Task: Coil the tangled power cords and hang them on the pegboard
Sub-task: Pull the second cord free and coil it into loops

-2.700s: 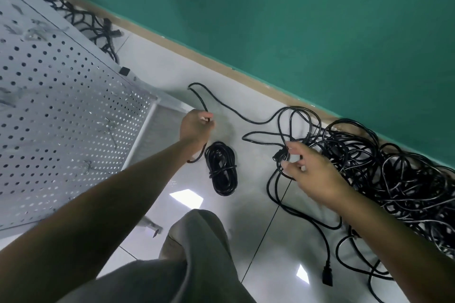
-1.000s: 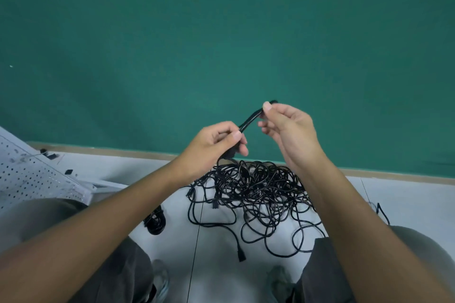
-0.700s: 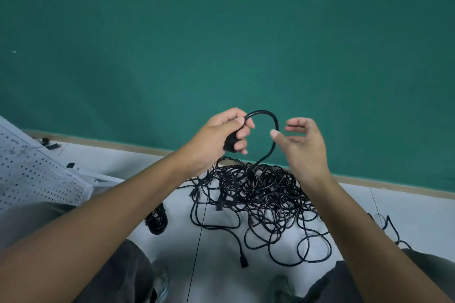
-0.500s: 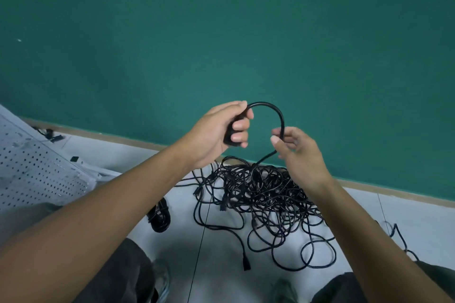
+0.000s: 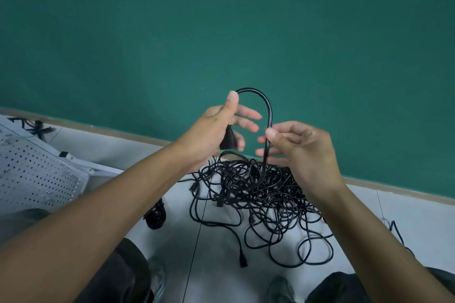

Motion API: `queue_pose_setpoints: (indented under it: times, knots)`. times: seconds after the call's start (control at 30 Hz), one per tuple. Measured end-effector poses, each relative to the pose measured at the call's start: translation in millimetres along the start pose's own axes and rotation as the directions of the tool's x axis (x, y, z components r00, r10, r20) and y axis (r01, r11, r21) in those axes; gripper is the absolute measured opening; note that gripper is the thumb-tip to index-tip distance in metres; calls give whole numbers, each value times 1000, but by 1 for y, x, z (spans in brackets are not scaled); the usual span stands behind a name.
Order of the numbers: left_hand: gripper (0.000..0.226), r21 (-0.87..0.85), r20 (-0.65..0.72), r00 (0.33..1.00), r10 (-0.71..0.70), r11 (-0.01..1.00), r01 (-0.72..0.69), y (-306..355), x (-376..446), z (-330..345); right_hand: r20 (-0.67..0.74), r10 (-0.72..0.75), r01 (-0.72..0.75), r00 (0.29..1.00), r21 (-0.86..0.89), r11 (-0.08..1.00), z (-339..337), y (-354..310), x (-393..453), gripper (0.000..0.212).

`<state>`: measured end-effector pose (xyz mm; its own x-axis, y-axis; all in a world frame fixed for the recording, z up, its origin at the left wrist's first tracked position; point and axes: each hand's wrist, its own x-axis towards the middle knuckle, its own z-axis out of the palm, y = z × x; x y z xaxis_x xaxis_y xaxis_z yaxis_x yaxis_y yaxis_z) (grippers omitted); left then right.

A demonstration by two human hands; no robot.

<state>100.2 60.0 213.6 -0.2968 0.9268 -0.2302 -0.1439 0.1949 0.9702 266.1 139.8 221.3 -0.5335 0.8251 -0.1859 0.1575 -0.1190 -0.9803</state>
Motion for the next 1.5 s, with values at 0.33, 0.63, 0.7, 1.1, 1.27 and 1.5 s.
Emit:
queue_pose_setpoints:
  times: [0.33, 0.63, 0.7, 1.1, 1.27, 1.5]
  knots:
    - [65, -413, 288, 954, -79, 889, 198, -5, 1, 15, -46, 100, -95, 994, 104, 990, -5, 10, 0, 14]
    - [65, -448, 363, 919, -154, 836, 317, -14, -2, 22, -176, -166, 119, 970, -251, 961, -17, 2, 2, 19]
    - [65, -450, 363, 916, -172, 829, 333, -14, -2, 24, -161, -135, 88, 978, -271, 958, -18, 2, 5, 17]
    - [51, -405, 464, 866, -184, 825, 393, -18, -5, 28, -61, -197, 160, 978, -377, 912, -23, 10, 8, 21]
    - [54, -377, 438, 871, -223, 834, 403, -23, -7, 35, -89, -145, 114, 985, -291, 950, -24, 11, 10, 23]
    - [34, -379, 405, 896, -183, 858, 347, -17, -11, 40, 2, 48, -47, 999, -99, 994, -18, 15, 11, 29]
